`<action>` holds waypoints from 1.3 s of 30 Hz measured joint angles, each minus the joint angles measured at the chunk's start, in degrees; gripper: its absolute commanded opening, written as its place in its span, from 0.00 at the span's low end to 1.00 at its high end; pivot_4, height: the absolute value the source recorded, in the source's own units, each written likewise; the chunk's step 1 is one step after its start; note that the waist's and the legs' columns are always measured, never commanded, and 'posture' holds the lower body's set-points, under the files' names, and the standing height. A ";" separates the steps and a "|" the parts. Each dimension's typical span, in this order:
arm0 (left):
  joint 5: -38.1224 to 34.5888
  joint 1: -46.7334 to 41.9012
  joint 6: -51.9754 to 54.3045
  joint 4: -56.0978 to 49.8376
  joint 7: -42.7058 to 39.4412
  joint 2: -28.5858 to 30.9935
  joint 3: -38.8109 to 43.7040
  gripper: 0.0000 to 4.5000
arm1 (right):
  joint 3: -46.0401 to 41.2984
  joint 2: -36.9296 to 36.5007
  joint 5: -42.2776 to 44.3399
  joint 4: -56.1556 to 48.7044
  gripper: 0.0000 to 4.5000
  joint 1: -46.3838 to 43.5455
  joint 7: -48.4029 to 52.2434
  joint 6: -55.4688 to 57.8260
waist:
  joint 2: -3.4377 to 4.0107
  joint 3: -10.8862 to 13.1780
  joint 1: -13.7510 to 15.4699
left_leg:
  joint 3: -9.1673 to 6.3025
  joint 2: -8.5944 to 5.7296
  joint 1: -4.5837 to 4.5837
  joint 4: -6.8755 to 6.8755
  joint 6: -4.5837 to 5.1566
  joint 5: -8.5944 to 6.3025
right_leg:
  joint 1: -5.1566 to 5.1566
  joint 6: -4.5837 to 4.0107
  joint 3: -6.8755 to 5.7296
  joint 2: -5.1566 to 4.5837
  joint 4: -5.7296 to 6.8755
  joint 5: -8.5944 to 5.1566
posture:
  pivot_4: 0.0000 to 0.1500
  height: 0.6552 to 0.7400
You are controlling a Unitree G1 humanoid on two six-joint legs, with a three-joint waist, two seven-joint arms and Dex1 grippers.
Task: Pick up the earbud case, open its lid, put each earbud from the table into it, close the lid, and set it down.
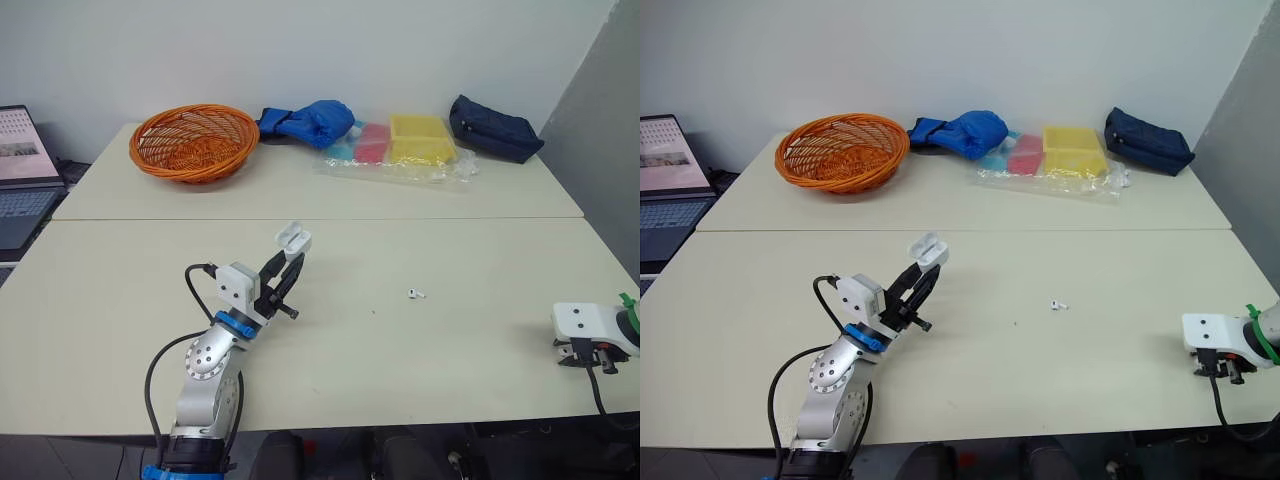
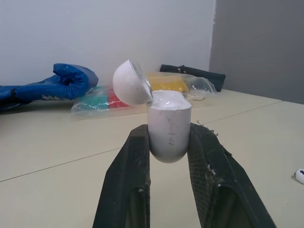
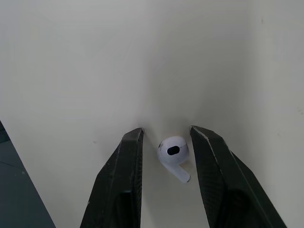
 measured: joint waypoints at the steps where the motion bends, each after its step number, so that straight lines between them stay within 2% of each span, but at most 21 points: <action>1: 0.00 0.00 0.00 0.00 -0.05 -0.01 -0.01 0.16 | 0.01 0.03 -0.03 0.03 0.35 -0.03 -0.02 0.03 | 0.00 0.00 0.00 | 0.01 0.00 0.00 0.01 0.00 0.00 | 0.00 0.01 0.00 0.00 0.00 0.01 | 1.00 1.00; 27: 0.02 -0.12 -0.01 0.01 0.02 -0.47 -0.03 0.16 | 2.07 1.10 -3.62 1.81 0.35 -3.46 0.42 1.74 | -0.17 -0.09 0.00 | -0.09 -0.20 -0.18 0.47 -0.01 -0.01 | 0.05 0.13 0.01 -0.17 0.00 0.07 | 1.00 1.00; 30: 0.03 -0.14 -0.01 0.02 0.03 -0.53 -0.03 0.16 | 2.09 1.15 -3.58 1.87 0.23 -3.43 0.76 1.72 | -0.18 -0.09 0.00 | -0.10 -0.20 -0.19 0.47 -0.01 -0.01 | 0.05 0.13 0.01 -0.17 0.00 0.07 | 1.00 1.00; 32: 0.05 -0.18 -0.02 0.03 0.03 -0.61 -0.03 0.16 | 2.08 1.34 -3.58 1.49 0.10 -3.42 1.03 1.80 | -0.22 -0.10 -0.01 | -0.09 -0.20 -0.19 0.48 -0.01 -0.01 | 0.05 0.13 0.01 -0.17 0.00 0.07 | 1.00 1.00; 39: 0.05 -0.19 -0.02 0.02 0.01 -0.61 -0.02 0.16 | 2.04 1.82 -3.70 1.33 0.09 -3.48 0.90 2.43 | -0.36 -0.19 -0.06 | -0.10 -0.19 -0.18 0.48 -0.01 -0.01 | 0.05 0.13 0.01 -0.18 0.00 0.07 | 1.00 1.00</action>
